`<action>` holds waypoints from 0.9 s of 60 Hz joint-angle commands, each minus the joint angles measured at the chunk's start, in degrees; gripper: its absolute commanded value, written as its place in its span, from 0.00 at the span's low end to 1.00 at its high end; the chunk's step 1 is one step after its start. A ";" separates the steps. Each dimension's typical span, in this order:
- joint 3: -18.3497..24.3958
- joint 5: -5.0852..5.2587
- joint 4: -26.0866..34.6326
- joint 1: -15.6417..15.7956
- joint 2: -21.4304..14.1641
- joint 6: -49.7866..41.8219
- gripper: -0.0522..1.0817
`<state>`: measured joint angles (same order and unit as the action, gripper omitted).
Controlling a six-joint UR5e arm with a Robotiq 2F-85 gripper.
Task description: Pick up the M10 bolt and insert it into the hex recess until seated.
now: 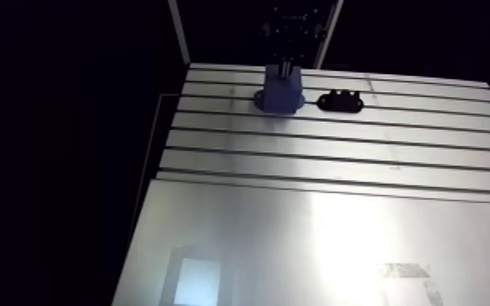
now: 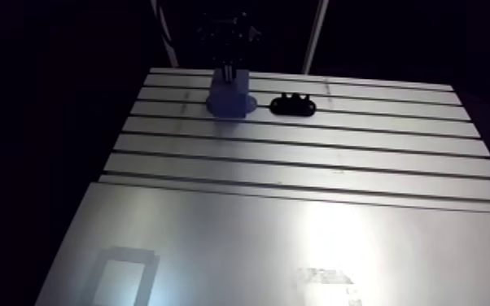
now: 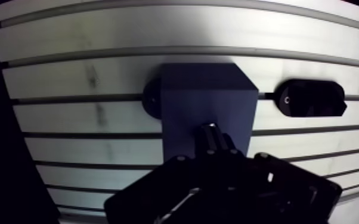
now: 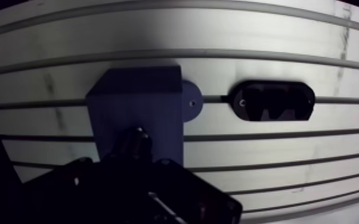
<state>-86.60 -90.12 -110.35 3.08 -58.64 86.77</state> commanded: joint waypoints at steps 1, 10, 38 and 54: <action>-0.01 0.07 0.00 0.00 -0.01 0.02 0.99; -0.01 0.08 0.00 0.07 0.07 0.02 0.99; -0.01 0.08 0.00 0.09 0.16 0.11 0.99; -0.01 0.08 0.00 0.00 0.16 0.37 0.98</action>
<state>-86.61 -90.04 -110.35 3.12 -58.50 87.01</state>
